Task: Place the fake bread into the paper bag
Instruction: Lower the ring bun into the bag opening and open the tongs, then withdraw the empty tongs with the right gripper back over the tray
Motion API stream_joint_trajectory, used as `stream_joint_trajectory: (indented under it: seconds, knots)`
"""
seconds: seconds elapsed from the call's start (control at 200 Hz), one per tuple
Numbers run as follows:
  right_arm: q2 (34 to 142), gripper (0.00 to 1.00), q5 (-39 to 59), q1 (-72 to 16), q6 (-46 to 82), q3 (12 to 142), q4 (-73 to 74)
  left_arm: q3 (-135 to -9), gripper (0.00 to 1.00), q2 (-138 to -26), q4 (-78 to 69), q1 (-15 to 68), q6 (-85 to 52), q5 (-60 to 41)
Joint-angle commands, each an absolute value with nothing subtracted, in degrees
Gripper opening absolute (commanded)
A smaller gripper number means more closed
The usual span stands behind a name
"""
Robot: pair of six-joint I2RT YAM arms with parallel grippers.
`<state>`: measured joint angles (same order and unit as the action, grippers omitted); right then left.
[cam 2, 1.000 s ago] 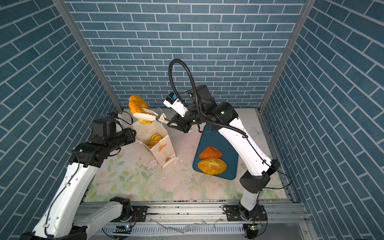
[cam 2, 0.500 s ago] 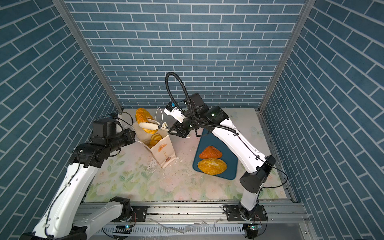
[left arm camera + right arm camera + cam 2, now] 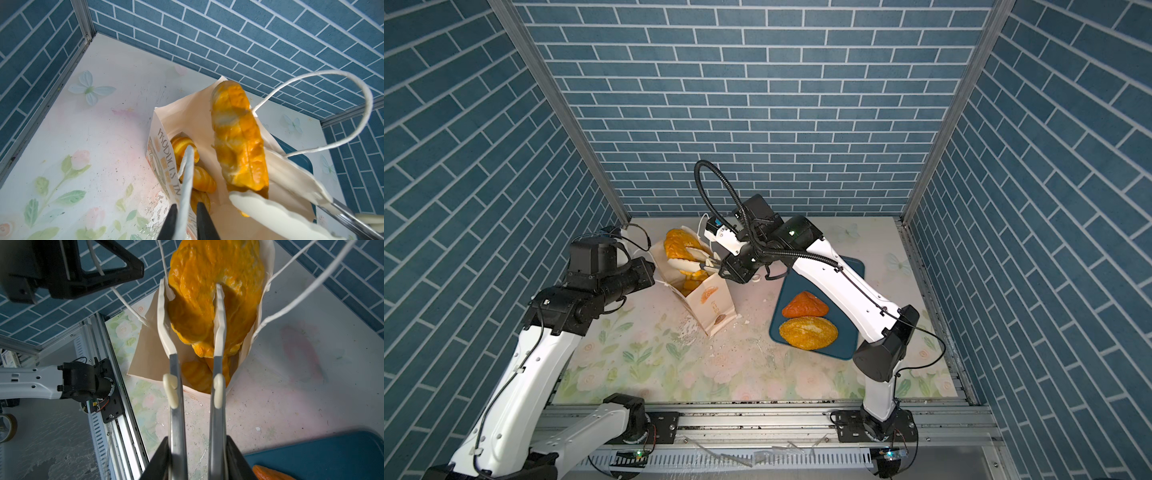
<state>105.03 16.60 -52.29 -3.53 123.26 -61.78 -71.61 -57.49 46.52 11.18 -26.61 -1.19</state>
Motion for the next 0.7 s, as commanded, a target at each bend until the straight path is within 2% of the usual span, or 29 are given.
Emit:
stream_joint_trajectory:
  seconds: [0.0, 0.42, 0.695]
  knots:
    - [104.4, 0.44, 14.2, -53.0, -5.4, 126.3, -61.6, -71.5, 0.2, -57.2, 47.4, 11.5, -26.7, -1.2]
    - [101.4, 0.46, 13.2, -54.2, -6.2, 129.4, -60.9, -71.2, 0.22, -56.6, 47.5, 11.5, -26.5, -1.2]
    - [97.1, 0.45, 5.8, -52.8, -7.6, 130.0, -61.7, -71.1, 0.23, -55.8, 47.4, 11.5, -26.4, -1.7]
